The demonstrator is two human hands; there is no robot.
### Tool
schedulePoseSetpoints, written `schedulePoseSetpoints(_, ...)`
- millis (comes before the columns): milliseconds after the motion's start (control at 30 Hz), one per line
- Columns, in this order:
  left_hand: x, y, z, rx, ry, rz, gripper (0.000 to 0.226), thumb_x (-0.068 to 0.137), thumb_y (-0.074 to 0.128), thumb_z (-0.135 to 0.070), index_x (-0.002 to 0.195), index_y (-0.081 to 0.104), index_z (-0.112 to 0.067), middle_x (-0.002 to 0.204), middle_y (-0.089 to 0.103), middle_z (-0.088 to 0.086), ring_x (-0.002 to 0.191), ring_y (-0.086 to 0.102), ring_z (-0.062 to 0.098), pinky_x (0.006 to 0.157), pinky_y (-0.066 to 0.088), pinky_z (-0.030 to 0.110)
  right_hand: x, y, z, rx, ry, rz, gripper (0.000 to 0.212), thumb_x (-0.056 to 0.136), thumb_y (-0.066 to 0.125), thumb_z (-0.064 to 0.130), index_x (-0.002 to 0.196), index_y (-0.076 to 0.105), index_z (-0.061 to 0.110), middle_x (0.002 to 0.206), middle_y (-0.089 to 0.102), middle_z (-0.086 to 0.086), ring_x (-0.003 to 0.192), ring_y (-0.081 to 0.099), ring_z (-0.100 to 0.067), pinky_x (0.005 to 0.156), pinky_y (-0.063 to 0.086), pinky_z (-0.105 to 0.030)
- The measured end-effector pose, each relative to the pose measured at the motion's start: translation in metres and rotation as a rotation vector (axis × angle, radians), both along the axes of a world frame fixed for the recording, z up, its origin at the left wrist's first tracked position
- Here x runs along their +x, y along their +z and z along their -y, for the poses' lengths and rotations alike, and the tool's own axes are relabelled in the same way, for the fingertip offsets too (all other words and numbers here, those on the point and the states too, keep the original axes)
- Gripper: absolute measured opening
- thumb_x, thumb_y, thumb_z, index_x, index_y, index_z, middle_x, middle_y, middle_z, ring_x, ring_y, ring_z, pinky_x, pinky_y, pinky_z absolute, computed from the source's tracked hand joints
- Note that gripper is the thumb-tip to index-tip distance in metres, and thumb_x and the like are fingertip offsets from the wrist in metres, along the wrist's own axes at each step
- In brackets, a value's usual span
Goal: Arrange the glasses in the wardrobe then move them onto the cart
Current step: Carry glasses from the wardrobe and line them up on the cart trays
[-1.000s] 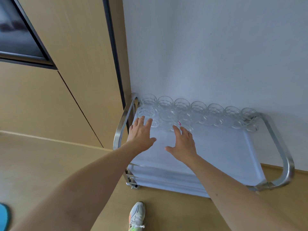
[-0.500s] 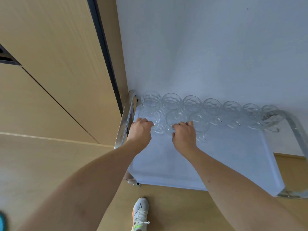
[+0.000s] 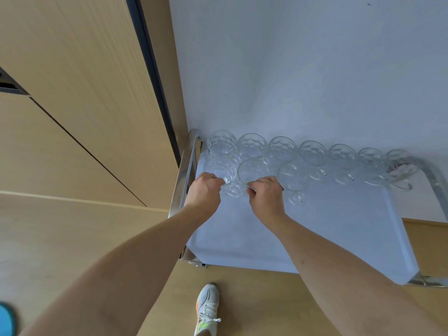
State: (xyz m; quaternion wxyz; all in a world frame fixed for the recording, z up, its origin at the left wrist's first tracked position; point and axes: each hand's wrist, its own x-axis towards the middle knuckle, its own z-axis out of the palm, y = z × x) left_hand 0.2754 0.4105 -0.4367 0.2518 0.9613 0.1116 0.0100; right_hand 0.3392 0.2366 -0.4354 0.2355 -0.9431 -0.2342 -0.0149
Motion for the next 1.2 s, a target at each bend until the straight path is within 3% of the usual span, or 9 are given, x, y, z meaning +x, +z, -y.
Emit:
schedulePoseSetpoints(67,-0.001,0.000,0.000,-0.004,0.007,0.014,0.022,0.092,0.056,0.007,0.103,0.075,0.002,0.097,0.068,0.020,0.098,0.061,0.033,0.079,0.055,0.045,-0.001,-0.003,-0.003,0.016,0.002,0.020,0.022,0.065,0.080,-0.014,0.061,0.067,0.003,0.051,0.042,0.000,0.068,0.059,-0.036,0.067,0.027,-0.029)
schedulePoseSetpoints(133,0.000,0.000,0.000,-0.005,0.004,0.015,0.021,0.092,0.056,0.006,0.102,0.075,0.002,0.096,0.068,0.019,0.096,0.062,0.033,0.078,0.055,0.045,0.001,-0.006,-0.003,0.014,0.000,0.017,0.017,0.068,0.078,-0.012,0.074,0.074,0.003,0.060,0.058,-0.003,0.080,0.061,-0.039,0.070,0.027,-0.029)
schedulePoseSetpoints(200,0.000,-0.001,0.000,-0.010,0.006,0.018,0.021,0.092,0.055,0.005,0.100,0.075,0.002,0.095,0.069,0.019,0.094,0.063,0.033,0.078,0.055,0.046,0.001,-0.002,0.002,-0.020,-0.003,0.003,0.037,0.068,0.075,-0.009,0.103,0.076,0.004,0.096,0.073,-0.009,0.101,0.058,-0.040,0.077,0.037,-0.031)
schedulePoseSetpoints(300,0.000,0.000,0.001,0.003,0.006,0.019,0.021,0.092,0.056,0.005,0.100,0.075,0.001,0.097,0.069,0.018,0.091,0.065,0.033,0.078,0.057,0.045,0.010,0.006,0.017,-0.100,-0.163,0.053,0.075,0.060,0.070,-0.002,0.133,0.058,0.006,0.135,0.054,-0.019,0.121,0.046,-0.044,0.098,0.045,-0.049)
schedulePoseSetpoints(400,0.003,0.000,0.000,0.027,-0.001,0.005,0.023,0.091,0.055,0.004,0.101,0.076,-0.002,0.097,0.069,0.016,0.091,0.065,0.032,0.076,0.057,0.043,0.027,0.008,0.034,-0.241,-0.407,-0.210,0.101,0.076,0.075,0.013,0.158,0.016,0.013,0.159,0.018,-0.026,0.145,0.020,-0.045,0.112,0.033,-0.053)
schedulePoseSetpoints(533,0.007,-0.003,-0.003,0.063,-0.028,-0.006,0.023,0.090,0.055,0.004,0.100,0.075,-0.002,0.099,0.071,0.015,0.090,0.063,0.028,0.079,0.056,0.043,0.044,0.004,0.046,-0.104,-0.464,-0.356,0.104,0.089,0.073,0.018,0.161,-0.001,0.017,0.164,0.008,-0.025,0.151,0.009,-0.041,0.116,0.028,-0.049)
schedulePoseSetpoints(833,0.004,-0.003,-0.002,0.110,-0.032,0.021,0.023,0.089,0.060,0.005,0.102,0.077,-0.004,0.096,0.071,0.010,0.104,0.058,0.030,0.074,0.056,0.042,0.050,0.000,0.048,0.000,-0.487,-0.368,0.104,0.081,0.081,0.021,0.159,0.013,0.019,0.153,0.033,-0.022,0.137,0.036,-0.042,0.109,0.037,-0.045)
schedulePoseSetpoints(1033,0.004,-0.004,0.000,0.129,-0.023,0.023,0.028,0.084,0.062,0.008,0.101,0.079,-0.007,0.096,0.072,0.008,0.102,0.059,0.030,0.073,0.056,0.041,0.046,-0.001,0.041,0.007,-0.470,-0.371,0.103,0.082,0.082,0.025,0.159,0.014,0.021,0.156,0.030,-0.021,0.138,0.034,-0.041,0.109,0.036,-0.045)
schedulePoseSetpoints(1200,0.001,-0.003,0.002,0.125,-0.032,0.025,0.026,0.090,0.063,0.002,0.111,0.076,-0.006,0.107,0.072,0.009,0.110,0.058,0.030,0.082,0.056,0.044,0.037,0.003,0.044,-0.021,-0.437,-0.362,0.103,0.083,0.081,0.030,0.160,0.012,0.019,0.163,0.017,-0.022,0.147,0.024,-0.041,0.116,0.032,-0.048)
